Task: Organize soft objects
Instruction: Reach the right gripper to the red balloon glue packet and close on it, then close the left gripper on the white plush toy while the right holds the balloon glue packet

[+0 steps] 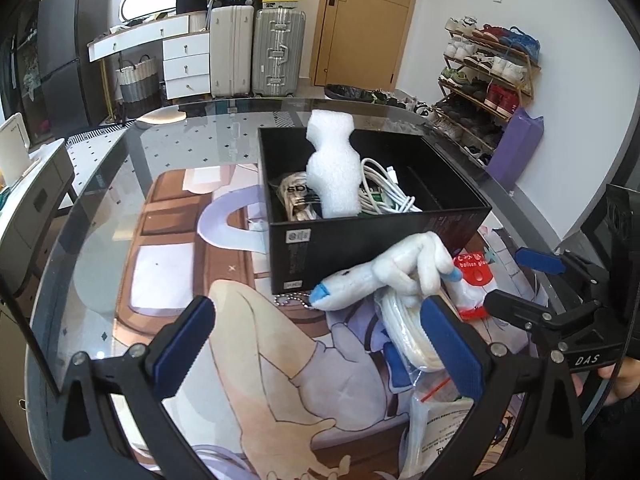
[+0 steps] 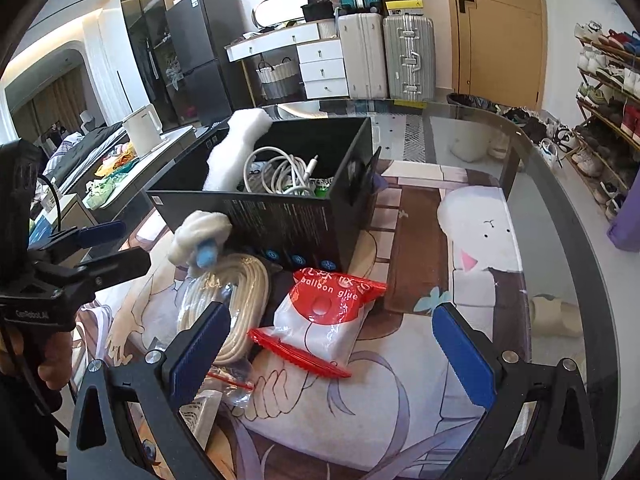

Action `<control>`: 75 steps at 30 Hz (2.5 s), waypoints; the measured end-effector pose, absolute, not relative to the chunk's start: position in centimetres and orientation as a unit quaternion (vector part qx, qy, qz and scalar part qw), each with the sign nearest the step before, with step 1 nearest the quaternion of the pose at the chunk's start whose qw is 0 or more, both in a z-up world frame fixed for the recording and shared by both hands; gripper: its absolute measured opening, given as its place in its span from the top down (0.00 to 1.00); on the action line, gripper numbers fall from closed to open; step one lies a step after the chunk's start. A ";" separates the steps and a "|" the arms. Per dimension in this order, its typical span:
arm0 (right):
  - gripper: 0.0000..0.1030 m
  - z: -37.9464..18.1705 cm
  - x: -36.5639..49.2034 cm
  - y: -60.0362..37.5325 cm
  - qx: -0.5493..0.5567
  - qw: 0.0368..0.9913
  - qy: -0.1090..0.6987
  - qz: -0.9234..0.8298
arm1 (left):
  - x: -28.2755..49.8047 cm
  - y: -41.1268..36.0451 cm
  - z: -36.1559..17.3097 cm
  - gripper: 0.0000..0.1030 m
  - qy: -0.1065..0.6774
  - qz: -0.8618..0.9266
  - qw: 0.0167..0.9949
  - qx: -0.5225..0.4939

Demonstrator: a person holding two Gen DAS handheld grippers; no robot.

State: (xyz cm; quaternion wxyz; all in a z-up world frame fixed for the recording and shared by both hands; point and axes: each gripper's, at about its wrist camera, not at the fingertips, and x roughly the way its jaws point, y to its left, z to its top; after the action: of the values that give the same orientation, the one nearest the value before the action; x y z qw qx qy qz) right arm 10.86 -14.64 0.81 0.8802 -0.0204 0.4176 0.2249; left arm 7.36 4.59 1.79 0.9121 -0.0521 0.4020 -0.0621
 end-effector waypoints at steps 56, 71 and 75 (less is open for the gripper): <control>0.36 -2.2 13.0 -14.2 -0.044 0.870 0.454 0.187 | 8.0 4.6 0.5 0.00 0.422 -0.060 0.903 -0.051; 0.57 0.8 10.6 -14.3 -0.043 0.889 0.394 0.228 | 7.8 3.9 0.8 0.00 0.422 -0.075 0.901 -0.069; 0.57 1.3 10.4 -14.6 -0.038 0.894 0.385 0.228 | 8.1 4.3 1.3 0.00 0.421 -0.083 0.897 -0.109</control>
State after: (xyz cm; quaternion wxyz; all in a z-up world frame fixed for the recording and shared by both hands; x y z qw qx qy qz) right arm 10.41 -14.55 1.34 0.8935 -0.0377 0.3853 0.2275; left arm 8.08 4.32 1.27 0.8968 -0.1094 0.4207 -0.0828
